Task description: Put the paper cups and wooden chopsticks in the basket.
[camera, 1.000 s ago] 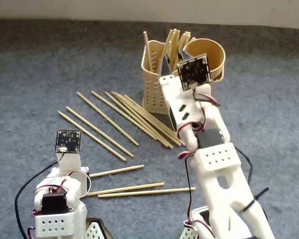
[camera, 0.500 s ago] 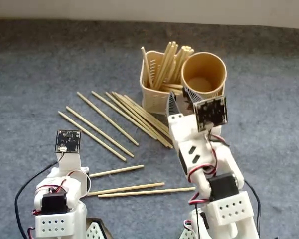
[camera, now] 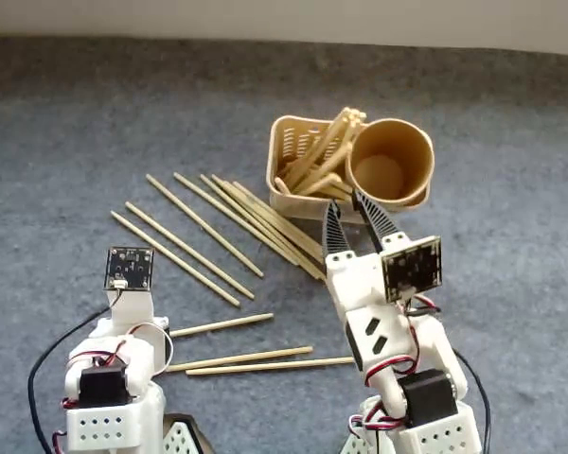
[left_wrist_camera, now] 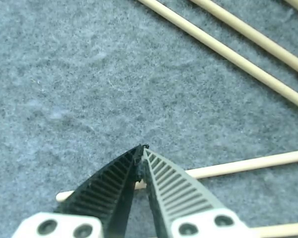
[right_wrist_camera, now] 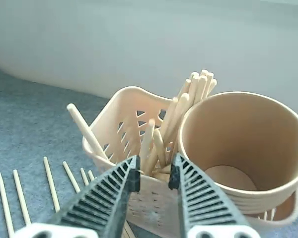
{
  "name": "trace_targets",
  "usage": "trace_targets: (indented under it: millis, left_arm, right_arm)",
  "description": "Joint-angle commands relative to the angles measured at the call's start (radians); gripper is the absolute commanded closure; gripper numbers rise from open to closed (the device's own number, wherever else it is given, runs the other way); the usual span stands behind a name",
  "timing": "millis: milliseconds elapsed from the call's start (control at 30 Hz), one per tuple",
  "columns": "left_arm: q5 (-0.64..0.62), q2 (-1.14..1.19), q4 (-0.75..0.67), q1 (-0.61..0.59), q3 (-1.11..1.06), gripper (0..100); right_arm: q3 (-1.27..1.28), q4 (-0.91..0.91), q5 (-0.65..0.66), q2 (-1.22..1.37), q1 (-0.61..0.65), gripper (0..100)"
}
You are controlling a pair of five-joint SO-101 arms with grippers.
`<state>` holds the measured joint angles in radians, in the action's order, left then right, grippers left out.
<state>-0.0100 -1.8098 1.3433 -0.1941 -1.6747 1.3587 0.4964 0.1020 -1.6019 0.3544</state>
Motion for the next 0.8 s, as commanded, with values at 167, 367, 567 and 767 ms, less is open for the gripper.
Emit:
trace_targets:
  millis: [167,367,567,767]
  left_arm:
    - [0.006,0.007,0.005,-0.002,-0.021,100]
    - [0.006,0.007,0.005,-0.002,-0.021,100]
    - [0.005,0.007,0.005,-0.002,-0.021,100]
    - [0.005,0.007,0.005,-0.002,-0.021,100]
  right_arm:
    - [0.045,-0.096,-0.003,-0.031,-0.024,88.0]
    - [0.045,-0.240,-0.003,0.147,-0.024,88.0]
    - [-0.002,-0.371,-0.003,0.340,-0.027,88.0]
    - [-0.085,-0.420,0.011,0.426,-0.028,88.0]
